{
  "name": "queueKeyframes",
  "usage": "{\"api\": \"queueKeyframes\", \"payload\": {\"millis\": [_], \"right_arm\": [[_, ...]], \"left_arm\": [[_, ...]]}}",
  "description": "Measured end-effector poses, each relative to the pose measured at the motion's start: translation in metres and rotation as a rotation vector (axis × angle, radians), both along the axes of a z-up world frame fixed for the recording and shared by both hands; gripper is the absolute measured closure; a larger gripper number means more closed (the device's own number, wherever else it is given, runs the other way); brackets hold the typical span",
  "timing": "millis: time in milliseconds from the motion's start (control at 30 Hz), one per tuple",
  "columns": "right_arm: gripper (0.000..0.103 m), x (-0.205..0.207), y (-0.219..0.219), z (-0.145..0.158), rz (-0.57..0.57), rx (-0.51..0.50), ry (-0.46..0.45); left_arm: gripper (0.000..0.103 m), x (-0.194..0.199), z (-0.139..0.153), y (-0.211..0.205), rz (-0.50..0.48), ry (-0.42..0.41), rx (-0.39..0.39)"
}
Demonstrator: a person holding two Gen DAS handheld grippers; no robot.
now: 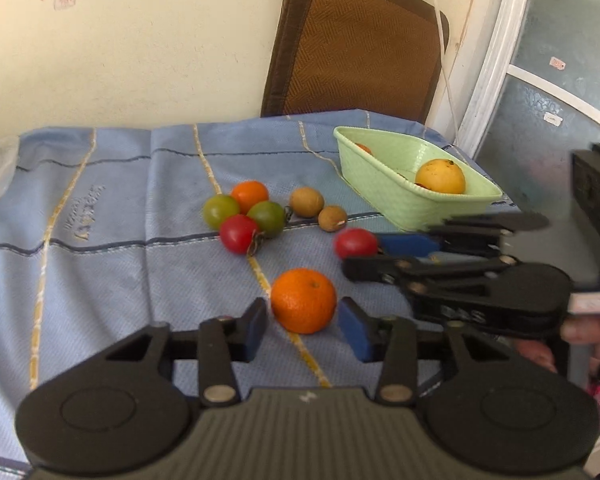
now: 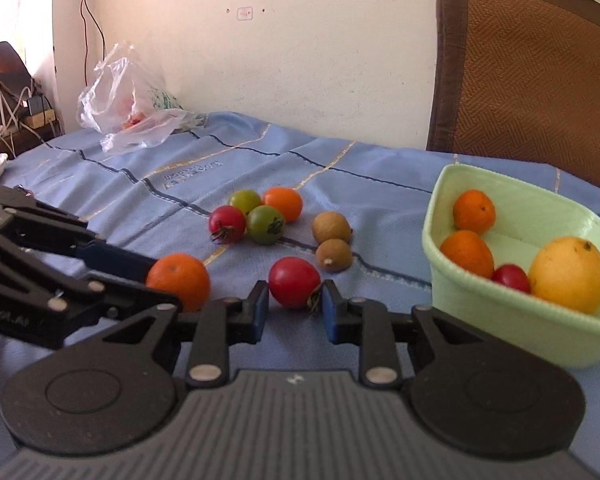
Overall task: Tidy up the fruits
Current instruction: 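Grasp another orange with the left gripper while the right gripper grasps a red tomato, then release the orange into the basket with the left gripper while the right releases the tomato there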
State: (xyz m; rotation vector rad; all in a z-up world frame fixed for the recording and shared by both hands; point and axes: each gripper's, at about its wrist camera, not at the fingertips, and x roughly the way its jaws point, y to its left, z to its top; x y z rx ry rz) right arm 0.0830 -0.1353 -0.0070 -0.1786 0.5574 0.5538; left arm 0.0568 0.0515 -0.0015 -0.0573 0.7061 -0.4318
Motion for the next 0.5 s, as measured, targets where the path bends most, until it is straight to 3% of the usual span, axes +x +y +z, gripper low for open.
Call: {"api": "queueKeyframes", "payload": {"millis": [167,233,267,500], "right_arm": [[0.072,-0.030,-0.020,-0.001,-0.044,0.017,-0.006],[0.072,-0.034,-0.026,-0.002,-0.055,0.019,0.002],[0.072,-0.034,-0.026,-0.003,-0.058,0.016,0.003],[0.072,-0.027,-0.019,-0.004,-0.048,0.012,0.001]], "left_arm": [[0.054,0.002,-0.005,-0.011,0.004,-0.017,0.040],[0.065,0.001,-0.007,-0.016,0.015,-0.044,0.075],[0.065,-0.001,-0.007,-0.018,0.017,-0.051,0.088],[0.065,-0.008,0.000,-0.027,-0.004,-0.035,0.070]]}}
